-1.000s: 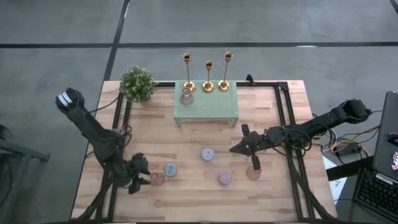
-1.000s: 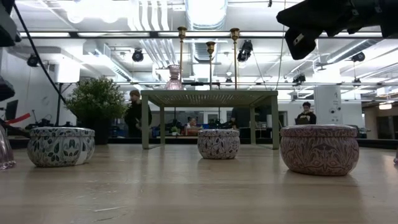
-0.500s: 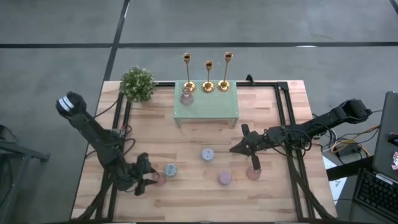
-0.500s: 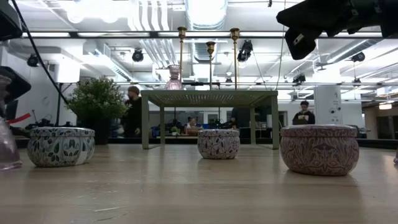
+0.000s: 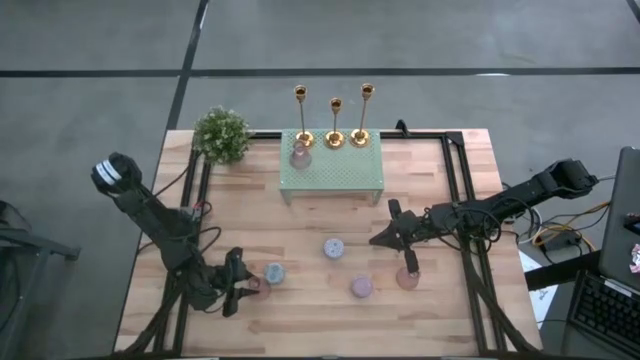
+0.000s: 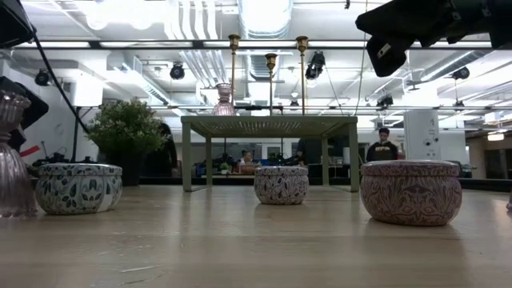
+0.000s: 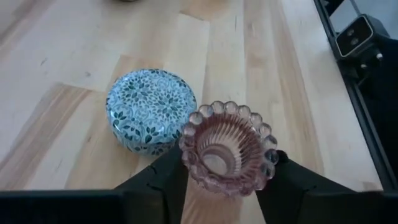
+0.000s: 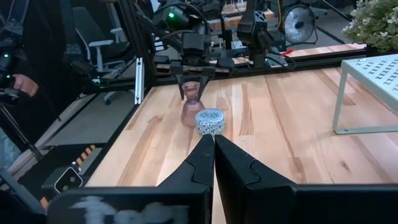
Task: Stock candles and vases on shelf
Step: Align the left pink glass vase with the other pink vase on the shelf
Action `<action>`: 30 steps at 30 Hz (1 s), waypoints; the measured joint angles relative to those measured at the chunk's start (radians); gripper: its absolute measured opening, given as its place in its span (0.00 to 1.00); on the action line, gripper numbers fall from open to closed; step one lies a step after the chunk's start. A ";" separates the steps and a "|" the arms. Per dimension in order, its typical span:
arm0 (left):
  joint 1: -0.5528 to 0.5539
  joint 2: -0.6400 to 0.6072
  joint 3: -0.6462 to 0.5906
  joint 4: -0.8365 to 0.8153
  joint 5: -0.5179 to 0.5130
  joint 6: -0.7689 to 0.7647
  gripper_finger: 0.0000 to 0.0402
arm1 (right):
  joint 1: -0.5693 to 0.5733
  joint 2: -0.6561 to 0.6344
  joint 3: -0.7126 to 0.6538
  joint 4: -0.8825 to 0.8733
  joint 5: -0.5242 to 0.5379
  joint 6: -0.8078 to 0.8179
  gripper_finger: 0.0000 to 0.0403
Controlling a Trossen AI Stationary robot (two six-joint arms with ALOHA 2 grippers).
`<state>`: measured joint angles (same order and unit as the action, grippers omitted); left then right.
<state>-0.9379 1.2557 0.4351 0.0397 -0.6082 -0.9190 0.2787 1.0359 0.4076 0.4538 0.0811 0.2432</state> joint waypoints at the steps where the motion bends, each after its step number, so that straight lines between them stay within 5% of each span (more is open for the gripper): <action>1: 0.000 0.002 0.000 0.007 -0.002 0.000 0.38 | 0.000 0.000 0.000 0.000 0.000 0.000 0.02; 30: 0.081 -0.011 0.164 0.058 -0.057 0.247 0.34 | 0.000 0.000 0.000 -0.002 -0.002 0.019 0.02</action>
<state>-0.8566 1.2449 0.5991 0.0975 -0.6655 -0.6715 0.2790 1.0359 0.4075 0.4515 0.0790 0.2626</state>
